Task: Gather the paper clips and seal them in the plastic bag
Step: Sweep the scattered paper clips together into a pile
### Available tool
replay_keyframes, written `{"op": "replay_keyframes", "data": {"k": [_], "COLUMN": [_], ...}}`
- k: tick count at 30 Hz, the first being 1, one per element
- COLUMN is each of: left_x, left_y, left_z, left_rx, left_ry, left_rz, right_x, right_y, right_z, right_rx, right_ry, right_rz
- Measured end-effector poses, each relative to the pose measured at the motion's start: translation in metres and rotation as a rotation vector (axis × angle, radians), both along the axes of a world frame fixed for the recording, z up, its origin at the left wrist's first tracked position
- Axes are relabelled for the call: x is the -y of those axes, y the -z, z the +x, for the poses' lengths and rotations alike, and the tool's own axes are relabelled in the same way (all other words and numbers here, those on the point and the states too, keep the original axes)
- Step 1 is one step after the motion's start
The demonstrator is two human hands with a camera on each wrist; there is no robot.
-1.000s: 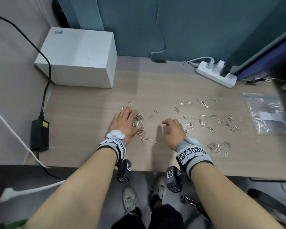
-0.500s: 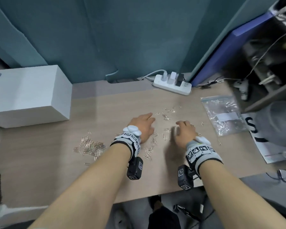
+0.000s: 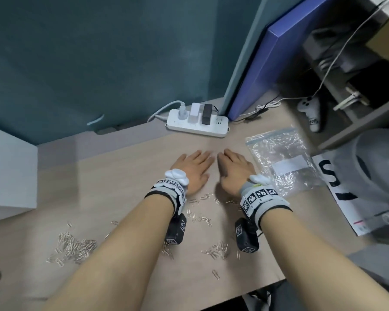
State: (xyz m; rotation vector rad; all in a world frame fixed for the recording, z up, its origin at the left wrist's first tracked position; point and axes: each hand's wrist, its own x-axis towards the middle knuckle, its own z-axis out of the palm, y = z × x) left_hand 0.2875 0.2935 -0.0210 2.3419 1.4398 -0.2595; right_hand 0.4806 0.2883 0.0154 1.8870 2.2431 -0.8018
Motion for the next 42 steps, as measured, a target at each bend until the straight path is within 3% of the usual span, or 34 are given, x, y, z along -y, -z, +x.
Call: {"op": "replay_keyframes", "data": {"k": [7, 16, 19, 23, 27, 35, 42], "left_x": [0.044, 0.149, 0.156, 0.135, 0.094, 0.046, 0.067], "left_y": [-0.004, -0.031, -0.037, -0.049, -0.045, -0.016, -0.005], "left_z": [-0.056, -0.125, -0.129, -0.096, -0.015, 0.104, 0.093], "left_rx": [-0.006, -0.063, -0.076, -0.034, 0.016, -0.013, 0.002], "left_ry": [-0.032, -0.090, -0.116, -0.042, 0.066, 0.276, 0.348], "left_rz": [-0.016, -0.017, -0.005, 0.054, 0.007, -0.094, -0.089], "right_x": [0.040, 0.149, 0.156, 0.143, 0.128, 0.134, 0.136], "right_y": [0.001, 0.005, 0.003, -0.008, -0.002, 0.009, 0.018], "right_z": [-0.036, -0.114, -0.113, -0.073, 0.001, 0.084, 0.075], "right_rx": [0.006, -0.166, -0.174, -0.043, 0.035, 0.081, -0.100], "right_ry": [-0.042, -0.045, -0.037, 0.097, 0.354, 0.482, 0.551], "right_rz": [0.007, -0.022, -0.037, 0.079, 0.112, 0.082, 0.099]}}
